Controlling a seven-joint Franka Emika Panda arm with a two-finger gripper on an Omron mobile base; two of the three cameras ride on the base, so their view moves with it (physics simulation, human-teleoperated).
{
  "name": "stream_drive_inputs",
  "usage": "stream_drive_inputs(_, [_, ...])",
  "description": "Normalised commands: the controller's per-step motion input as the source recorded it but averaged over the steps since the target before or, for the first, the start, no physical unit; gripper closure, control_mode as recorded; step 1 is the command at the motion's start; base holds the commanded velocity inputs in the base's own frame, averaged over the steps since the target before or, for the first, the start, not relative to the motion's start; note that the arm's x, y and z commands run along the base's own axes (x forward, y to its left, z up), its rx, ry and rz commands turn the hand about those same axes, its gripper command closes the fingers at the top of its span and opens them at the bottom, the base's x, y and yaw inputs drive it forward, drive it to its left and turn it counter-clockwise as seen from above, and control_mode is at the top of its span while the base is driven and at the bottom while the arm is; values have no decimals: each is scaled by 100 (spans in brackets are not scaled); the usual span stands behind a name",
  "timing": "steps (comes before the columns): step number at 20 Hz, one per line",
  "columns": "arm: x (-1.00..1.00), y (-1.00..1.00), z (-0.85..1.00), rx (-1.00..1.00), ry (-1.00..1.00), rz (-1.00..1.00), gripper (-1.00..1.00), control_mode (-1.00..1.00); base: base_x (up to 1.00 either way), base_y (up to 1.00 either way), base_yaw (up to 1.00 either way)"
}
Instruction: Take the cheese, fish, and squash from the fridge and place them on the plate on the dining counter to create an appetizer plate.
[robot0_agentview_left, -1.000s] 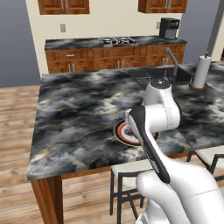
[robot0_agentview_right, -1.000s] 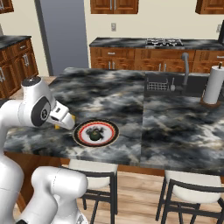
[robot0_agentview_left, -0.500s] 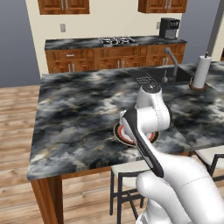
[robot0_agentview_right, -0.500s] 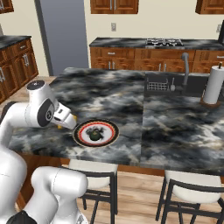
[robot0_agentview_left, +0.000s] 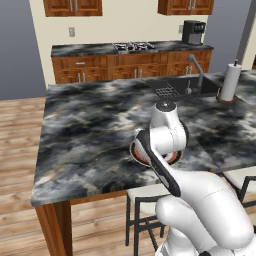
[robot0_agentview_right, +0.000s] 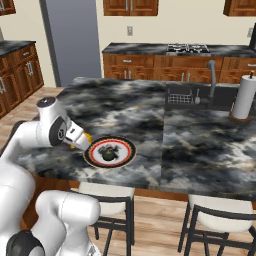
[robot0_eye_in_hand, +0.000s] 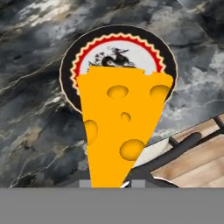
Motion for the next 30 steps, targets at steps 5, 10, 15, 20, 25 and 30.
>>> stream_drive_inputs(5, [46, 0, -10, 4, 0, -3, 100, -100, 0, 0, 0])
stream_drive_inputs(10, [48, 0, -11, 3, 0, 0, 100, -100, 0, 0, 0])
stream_drive_inputs(15, [50, 0, -18, 0, 0, 0, 100, -100, 0, 0, 0])
stream_drive_inputs(20, [26, -4, -25, 0, 0, -6, 100, -100, 0, 0, 0])
stream_drive_inputs(25, [14, -8, -34, 0, 0, -8, 100, -100, 0, 0, 0])
stream_drive_inputs(30, [27, -3, -30, 0, 0, -6, 100, -100, 0, 0, 0])
